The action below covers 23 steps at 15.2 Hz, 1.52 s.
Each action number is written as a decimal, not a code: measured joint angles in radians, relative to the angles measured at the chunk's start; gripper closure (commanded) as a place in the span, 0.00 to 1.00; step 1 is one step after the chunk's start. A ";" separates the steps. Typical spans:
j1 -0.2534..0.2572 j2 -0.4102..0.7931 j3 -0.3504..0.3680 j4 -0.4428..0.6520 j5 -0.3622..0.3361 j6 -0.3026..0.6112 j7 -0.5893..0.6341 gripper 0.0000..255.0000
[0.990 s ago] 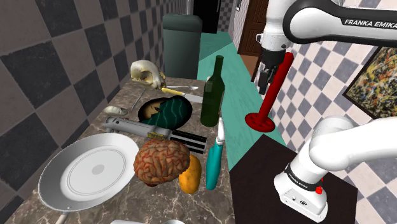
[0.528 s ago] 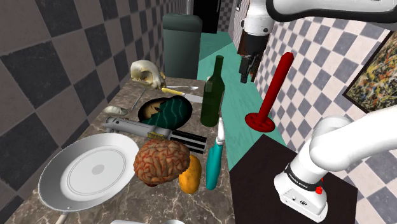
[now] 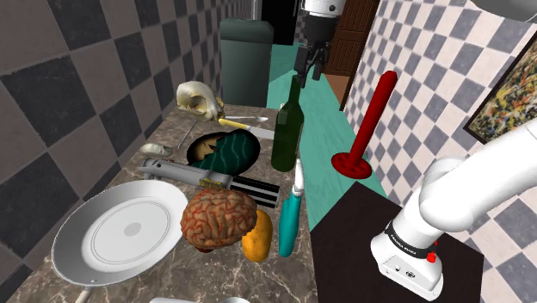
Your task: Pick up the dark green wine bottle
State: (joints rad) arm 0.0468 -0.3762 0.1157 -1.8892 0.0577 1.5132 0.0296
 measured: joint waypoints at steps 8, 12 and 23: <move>0.007 0.071 0.009 0.067 0.031 0.031 0.017 0.00; 0.008 0.061 0.010 0.013 0.033 0.076 0.015 1.00; 0.009 0.061 0.011 0.017 0.033 0.074 0.017 1.00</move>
State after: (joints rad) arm 0.0554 -0.3149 0.1265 -1.8724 0.0904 1.5868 0.0461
